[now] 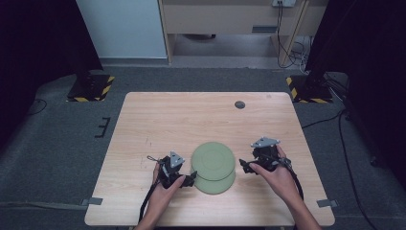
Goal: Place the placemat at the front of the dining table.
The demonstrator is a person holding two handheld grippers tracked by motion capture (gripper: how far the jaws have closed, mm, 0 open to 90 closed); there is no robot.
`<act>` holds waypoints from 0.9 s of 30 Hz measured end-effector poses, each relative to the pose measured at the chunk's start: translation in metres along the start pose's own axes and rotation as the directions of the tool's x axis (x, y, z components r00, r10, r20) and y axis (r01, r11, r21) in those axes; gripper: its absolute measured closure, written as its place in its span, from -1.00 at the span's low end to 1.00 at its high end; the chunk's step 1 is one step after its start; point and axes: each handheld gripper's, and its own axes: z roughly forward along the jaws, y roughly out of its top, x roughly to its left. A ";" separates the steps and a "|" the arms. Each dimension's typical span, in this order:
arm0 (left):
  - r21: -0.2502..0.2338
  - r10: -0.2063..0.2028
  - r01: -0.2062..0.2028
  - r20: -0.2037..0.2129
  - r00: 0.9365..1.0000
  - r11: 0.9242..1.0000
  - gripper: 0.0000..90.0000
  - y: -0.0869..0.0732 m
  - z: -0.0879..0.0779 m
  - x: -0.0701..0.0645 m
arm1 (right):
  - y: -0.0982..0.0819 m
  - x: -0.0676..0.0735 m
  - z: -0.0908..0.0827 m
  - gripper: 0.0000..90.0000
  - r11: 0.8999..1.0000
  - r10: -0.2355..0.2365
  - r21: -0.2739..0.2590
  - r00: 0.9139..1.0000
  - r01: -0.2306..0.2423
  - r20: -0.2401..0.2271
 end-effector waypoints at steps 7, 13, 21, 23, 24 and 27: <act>-0.001 0.010 -0.010 0.023 1.000 1.000 -0.94 0.006 -0.001 -0.002 | 0.039 -0.004 0.011 -0.71 0.998 -0.033 0.043 0.999 0.034 -0.028; 0.013 0.038 -0.038 0.016 0.999 0.999 -0.94 0.016 -0.001 0.000 | 0.061 -0.004 0.030 -0.54 0.995 -0.057 0.080 0.995 0.063 -0.083; 0.015 0.043 -0.044 0.025 0.999 0.999 -0.93 0.024 0.005 -0.002 | 0.068 -0.008 0.058 -0.39 0.992 -0.018 0.122 0.984 0.040 -0.177; 0.016 0.044 -0.044 0.031 0.999 0.999 -0.94 0.024 0.007 -0.003 | 0.067 -0.009 0.063 -0.35 0.990 -0.013 0.136 0.981 0.040 -0.191; 0.016 0.044 -0.045 0.034 0.998 0.999 -0.94 0.024 0.007 -0.004 | 0.067 -0.009 0.066 -0.33 0.990 -0.010 0.138 0.981 0.038 -0.196; 0.019 0.054 -0.055 0.039 0.998 0.998 -0.94 0.024 0.008 -0.006 | 0.066 -0.009 0.072 -0.38 0.988 0.004 0.150 0.979 0.028 -0.204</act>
